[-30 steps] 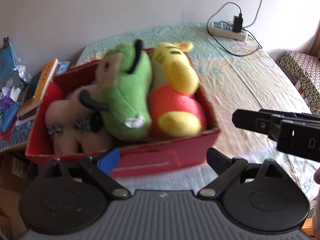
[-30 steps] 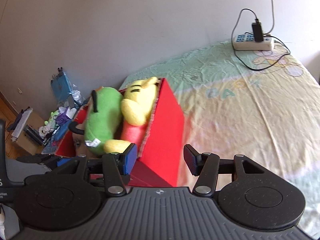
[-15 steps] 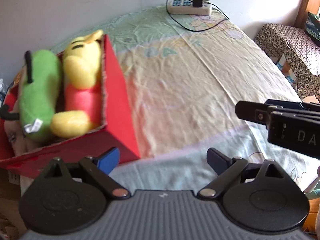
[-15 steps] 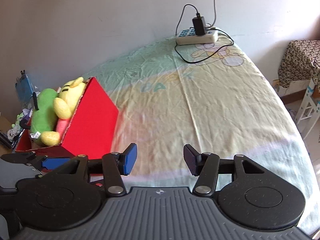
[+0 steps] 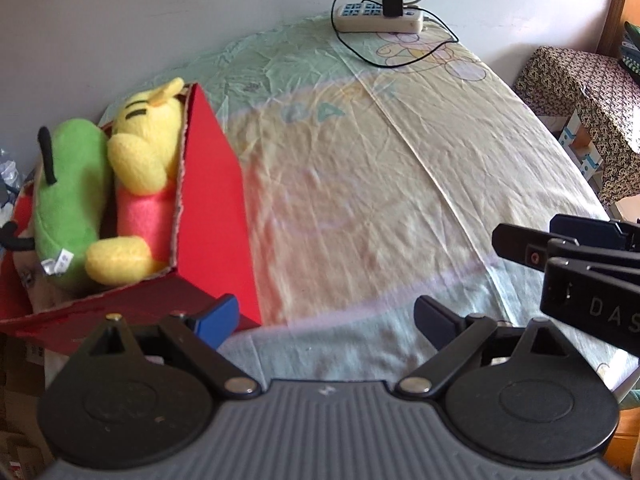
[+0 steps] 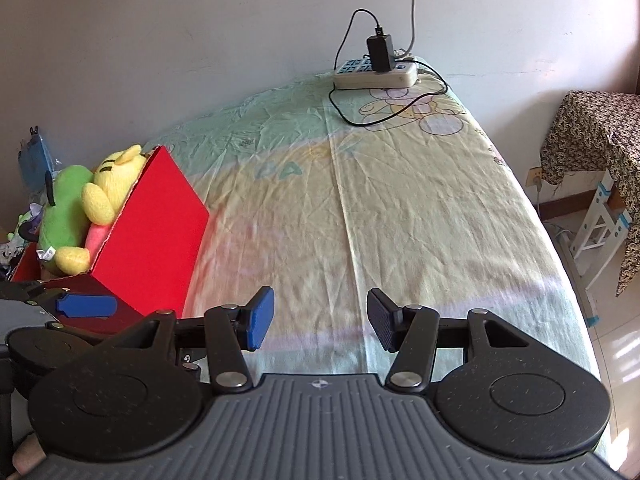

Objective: Organize objects

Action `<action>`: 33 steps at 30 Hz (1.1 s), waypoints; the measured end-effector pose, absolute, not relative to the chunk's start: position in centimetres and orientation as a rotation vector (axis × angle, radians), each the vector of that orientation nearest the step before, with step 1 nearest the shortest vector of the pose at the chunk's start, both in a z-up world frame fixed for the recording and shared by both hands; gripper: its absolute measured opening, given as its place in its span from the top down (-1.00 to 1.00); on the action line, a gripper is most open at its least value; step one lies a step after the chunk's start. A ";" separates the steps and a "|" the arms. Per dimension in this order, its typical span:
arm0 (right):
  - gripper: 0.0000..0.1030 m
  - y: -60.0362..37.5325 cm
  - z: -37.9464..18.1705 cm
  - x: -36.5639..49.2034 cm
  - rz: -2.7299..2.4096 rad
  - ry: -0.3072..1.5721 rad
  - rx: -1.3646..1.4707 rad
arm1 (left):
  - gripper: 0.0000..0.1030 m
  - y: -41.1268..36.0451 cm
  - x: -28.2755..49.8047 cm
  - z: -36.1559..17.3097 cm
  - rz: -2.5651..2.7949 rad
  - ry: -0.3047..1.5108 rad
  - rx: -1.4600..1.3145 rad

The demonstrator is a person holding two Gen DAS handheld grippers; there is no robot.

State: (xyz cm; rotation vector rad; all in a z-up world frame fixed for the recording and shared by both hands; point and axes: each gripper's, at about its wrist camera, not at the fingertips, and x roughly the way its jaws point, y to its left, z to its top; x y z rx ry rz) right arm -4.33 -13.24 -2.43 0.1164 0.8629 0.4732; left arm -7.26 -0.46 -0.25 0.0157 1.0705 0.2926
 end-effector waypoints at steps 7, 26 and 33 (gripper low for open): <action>-0.08 -9.2 -0.5 -5.3 0.588 0.826 0.092 | -0.85 3.2 -10.3 2.1 0.391 1.007 -0.030; -0.09 4.9 4.1 -8.4 0.640 0.694 0.055 | -0.93 19.0 -17.0 4.4 0.468 0.879 -0.135; -0.11 7.9 4.2 -8.7 0.570 0.676 0.049 | -0.93 22.8 -17.4 4.0 0.450 0.879 -0.138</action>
